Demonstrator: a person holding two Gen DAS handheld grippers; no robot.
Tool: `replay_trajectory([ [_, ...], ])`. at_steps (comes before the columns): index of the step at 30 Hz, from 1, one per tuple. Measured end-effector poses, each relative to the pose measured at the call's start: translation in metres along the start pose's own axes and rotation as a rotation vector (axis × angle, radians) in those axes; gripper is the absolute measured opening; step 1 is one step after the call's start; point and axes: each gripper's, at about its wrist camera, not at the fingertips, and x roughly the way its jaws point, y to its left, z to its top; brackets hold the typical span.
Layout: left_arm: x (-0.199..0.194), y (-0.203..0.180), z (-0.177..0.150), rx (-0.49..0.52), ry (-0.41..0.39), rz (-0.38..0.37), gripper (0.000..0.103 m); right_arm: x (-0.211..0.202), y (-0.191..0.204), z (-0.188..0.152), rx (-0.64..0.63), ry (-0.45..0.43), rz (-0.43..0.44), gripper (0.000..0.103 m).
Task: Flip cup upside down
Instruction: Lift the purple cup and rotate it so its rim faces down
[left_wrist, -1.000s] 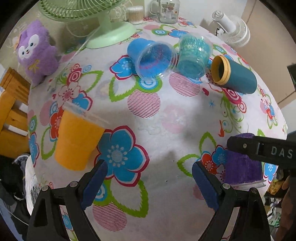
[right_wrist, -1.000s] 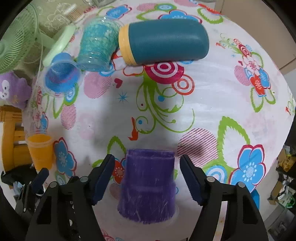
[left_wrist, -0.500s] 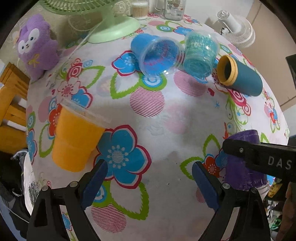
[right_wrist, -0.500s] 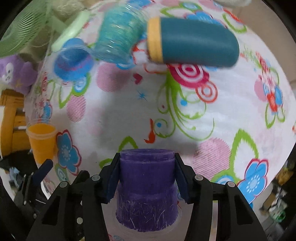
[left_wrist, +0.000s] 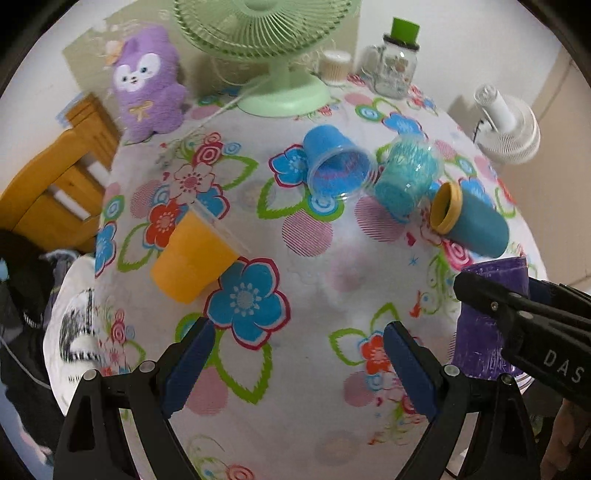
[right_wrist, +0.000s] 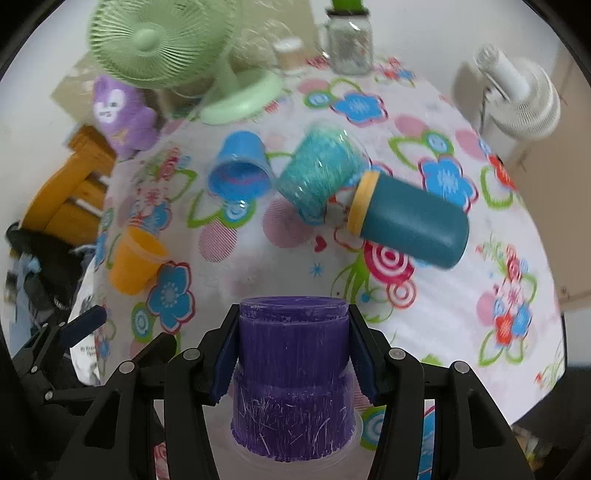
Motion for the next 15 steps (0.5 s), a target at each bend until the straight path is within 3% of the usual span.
replay_trajectory([
  [15, -0.059, -0.036, -0.031, -0.184, -0.127, 0.067, 0.094, -0.059, -0.008, -0.010, -0.309, -0.197, 0.107, 0.057],
])
